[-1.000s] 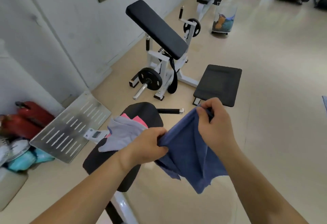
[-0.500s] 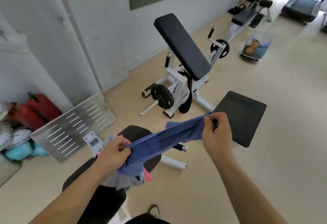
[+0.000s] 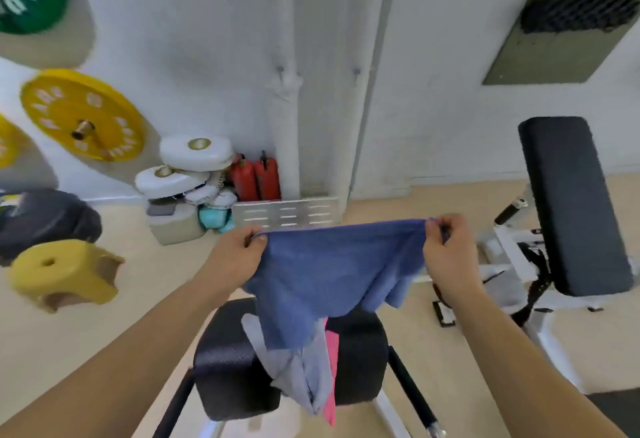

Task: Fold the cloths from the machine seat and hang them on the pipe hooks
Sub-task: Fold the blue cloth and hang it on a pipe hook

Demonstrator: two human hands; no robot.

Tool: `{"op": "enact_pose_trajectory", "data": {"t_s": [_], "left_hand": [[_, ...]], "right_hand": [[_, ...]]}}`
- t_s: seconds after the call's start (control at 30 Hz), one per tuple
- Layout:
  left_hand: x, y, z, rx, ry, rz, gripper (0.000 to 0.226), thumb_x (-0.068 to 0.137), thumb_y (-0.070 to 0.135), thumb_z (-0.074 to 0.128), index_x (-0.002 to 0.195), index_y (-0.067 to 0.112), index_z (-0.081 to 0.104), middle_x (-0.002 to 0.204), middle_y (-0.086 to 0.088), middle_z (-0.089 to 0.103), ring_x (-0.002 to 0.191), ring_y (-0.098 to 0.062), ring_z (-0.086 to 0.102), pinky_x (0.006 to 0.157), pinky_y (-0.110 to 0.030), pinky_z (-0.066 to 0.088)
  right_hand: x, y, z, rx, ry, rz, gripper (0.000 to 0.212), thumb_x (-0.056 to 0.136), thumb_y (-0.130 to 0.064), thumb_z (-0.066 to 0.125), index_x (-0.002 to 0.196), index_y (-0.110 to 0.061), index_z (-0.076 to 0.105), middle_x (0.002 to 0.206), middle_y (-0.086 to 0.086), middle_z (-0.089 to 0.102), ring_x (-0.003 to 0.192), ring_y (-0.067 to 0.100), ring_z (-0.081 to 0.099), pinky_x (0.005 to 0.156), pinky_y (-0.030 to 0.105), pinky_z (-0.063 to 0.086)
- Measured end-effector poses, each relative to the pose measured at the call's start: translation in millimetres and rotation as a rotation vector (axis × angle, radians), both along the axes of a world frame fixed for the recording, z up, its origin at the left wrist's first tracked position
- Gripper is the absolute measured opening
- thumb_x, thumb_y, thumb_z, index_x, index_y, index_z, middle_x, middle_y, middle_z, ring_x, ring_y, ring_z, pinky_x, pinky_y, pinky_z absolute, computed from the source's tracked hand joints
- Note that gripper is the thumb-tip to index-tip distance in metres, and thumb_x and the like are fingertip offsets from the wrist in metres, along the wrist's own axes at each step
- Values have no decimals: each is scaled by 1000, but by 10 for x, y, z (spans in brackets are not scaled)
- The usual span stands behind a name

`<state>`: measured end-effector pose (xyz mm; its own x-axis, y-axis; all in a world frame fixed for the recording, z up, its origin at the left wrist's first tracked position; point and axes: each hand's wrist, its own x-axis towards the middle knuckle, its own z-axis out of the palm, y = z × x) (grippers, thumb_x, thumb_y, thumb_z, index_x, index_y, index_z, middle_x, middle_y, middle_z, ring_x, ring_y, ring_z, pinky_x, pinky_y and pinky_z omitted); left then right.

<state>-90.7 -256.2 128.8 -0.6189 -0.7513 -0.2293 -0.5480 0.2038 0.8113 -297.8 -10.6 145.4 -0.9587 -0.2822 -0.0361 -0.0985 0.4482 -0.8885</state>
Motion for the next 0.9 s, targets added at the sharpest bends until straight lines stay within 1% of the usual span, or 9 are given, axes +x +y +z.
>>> {"op": "enact_pose_trajectory", "data": {"t_s": [0.1, 0.2, 0.37, 0.47, 0.53, 0.63, 0.7, 0.77, 0.9], "left_hand": [[149, -42, 164, -79, 43, 75, 20, 103, 16, 49, 93, 13, 65, 78, -3, 61, 72, -20, 52, 66, -34, 39], [301, 148, 77, -108, 67, 82, 20, 103, 11, 50, 100, 16, 69, 86, -2, 68, 77, -14, 58, 69, -29, 44], [659, 431, -500, -101, -117, 41, 20, 104, 13, 50, 101, 22, 67, 91, 0, 65, 83, -19, 57, 71, -13, 41], [952, 575, -821, -21, -192, 137, 22, 104, 13, 48, 100, 18, 69, 89, -3, 69, 81, -23, 60, 67, -16, 42], [1041, 647, -899, 46, -198, 251, 21, 104, 14, 49, 97, 12, 70, 89, -5, 70, 77, -18, 60, 65, -15, 42], [1082, 677, -1010, 197, -176, 474, 31, 101, 19, 58, 81, -2, 65, 78, -12, 64, 73, -26, 57, 61, -24, 42], [1083, 629, -1077, 376, -128, 584, 41, 96, 30, 68, 69, 2, 53, 71, -17, 51, 69, -25, 49, 61, -31, 39], [1040, 561, -1031, 543, -32, 630, 47, 90, 40, 75, 68, 11, 46, 71, -11, 44, 68, -22, 41, 62, -31, 34], [840, 375, -795, 637, 72, 484, 45, 88, 42, 77, 66, 15, 48, 67, -9, 46, 63, -18, 44, 54, -25, 36]], "right_hand": [[-156, -176, 79, -14, 93, 114, 6, 103, -18, 54, 106, -14, 55, 100, 5, 60, 83, 19, 59, 74, 34, 46], [-84, -191, -75, 75, 123, 210, 5, 103, -19, 57, 104, -15, 56, 106, 5, 56, 86, 21, 58, 74, 32, 45], [292, -42, -599, 220, -85, 423, 8, 104, -18, 56, 96, -14, 58, 82, 8, 61, 70, 18, 55, 63, 28, 44], [509, 35, -916, 295, -218, 439, 13, 103, -20, 57, 92, -15, 60, 78, 8, 62, 71, 21, 58, 65, 31, 47], [635, 15, -1031, 340, -294, 439, 22, 104, -23, 56, 88, -9, 63, 67, 4, 60, 65, 21, 58, 64, 34, 47], [801, -114, -1079, 397, -347, 444, 37, 104, -27, 53, 82, 1, 64, 57, 10, 56, 52, 16, 49, 59, 34, 47], [910, -268, -1077, 386, -368, 447, 43, 103, -34, 55, 88, 5, 66, 64, 14, 59, 56, 17, 50, 61, 34, 47], [1015, -453, -1037, 337, -383, 432, 42, 102, -34, 59, 90, 4, 68, 71, 16, 63, 62, 19, 52, 61, 30, 45], [1264, -882, -830, 175, -497, 496, 17, 99, -19, 65, 92, -8, 77, 88, 19, 72, 79, 21, 62, 70, 26, 53]]}}
